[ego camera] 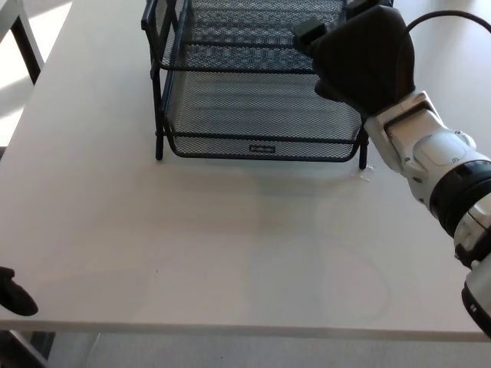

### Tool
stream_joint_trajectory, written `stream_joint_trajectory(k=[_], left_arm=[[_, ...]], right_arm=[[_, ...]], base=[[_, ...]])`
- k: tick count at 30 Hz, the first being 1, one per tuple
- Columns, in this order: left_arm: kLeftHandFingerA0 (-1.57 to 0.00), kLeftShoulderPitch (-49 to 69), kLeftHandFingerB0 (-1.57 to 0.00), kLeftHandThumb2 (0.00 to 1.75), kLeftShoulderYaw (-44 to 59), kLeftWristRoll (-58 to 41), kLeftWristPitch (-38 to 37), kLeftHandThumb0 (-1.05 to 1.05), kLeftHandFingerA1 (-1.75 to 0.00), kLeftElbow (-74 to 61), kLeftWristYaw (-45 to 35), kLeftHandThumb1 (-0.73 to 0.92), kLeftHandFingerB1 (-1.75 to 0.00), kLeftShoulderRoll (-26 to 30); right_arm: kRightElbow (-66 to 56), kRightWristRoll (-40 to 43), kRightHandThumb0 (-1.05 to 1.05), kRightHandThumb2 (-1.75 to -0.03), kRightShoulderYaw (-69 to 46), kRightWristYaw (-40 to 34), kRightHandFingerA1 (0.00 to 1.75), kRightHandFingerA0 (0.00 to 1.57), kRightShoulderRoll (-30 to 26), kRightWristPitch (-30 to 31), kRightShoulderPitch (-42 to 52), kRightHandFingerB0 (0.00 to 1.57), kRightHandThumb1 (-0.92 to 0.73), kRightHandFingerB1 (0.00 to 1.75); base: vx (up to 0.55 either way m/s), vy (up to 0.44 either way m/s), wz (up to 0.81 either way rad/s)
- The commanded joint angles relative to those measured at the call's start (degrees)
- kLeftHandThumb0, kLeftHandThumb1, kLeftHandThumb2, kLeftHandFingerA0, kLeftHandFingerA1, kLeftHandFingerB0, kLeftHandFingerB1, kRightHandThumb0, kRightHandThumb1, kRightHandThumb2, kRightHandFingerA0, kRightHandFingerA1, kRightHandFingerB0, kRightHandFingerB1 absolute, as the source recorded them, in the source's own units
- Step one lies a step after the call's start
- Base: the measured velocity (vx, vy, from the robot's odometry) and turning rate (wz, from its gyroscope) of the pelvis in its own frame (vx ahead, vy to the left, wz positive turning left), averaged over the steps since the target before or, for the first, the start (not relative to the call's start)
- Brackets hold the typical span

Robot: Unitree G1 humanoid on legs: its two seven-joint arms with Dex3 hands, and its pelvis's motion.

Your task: The robot uses its right hand to grab the drawer kept on the middle of the desk and pull it out towards the robot

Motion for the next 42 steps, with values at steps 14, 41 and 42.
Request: stream_joint_trajectory(k=[14, 41, 42], left_arm=[[-0.81, 1.0, -0.8, 0.57, 1.0, -0.3, 0.0, -0.28, -0.89, -0.4, -0.4, 0.57, -0.6, 0.1], [-0.81, 1.0, -0.81, 0.57, 1.4, -0.2, -0.3, -0.28, -0.89, 1.0, -0.4, 0.57, -0.59, 0.1], [-0.8, 1.1, -0.8, 0.57, 1.5, -0.3, -0.5, -0.29, -0.88, 0.9, -0.5, 0.57, -0.58, 0.2]], right_arm=[[-1.1, 0.7, -0.53, -0.57, -1.0, -6.9, 1.17, 1.06, -0.9, -2.6, 2.5, 1.0, -0.53, 0.66], [-19.6, -3.7, -0.6, -0.83, -1.4, -22.6, 1.25, 1.08, -8.9, 1.4, 17.8, 0.95, -0.41, 0.77], [-21.0, -3.8, -0.59, -0.82, -1.7, -22.4, 1.25, 1.08, -9.3, 1.5, 18.6, 0.95, -0.41, 0.78]], base=[[0.0, 0.0, 0.0], [0.0, 0.0, 0.0], [0.0, 0.0, 0.0]])
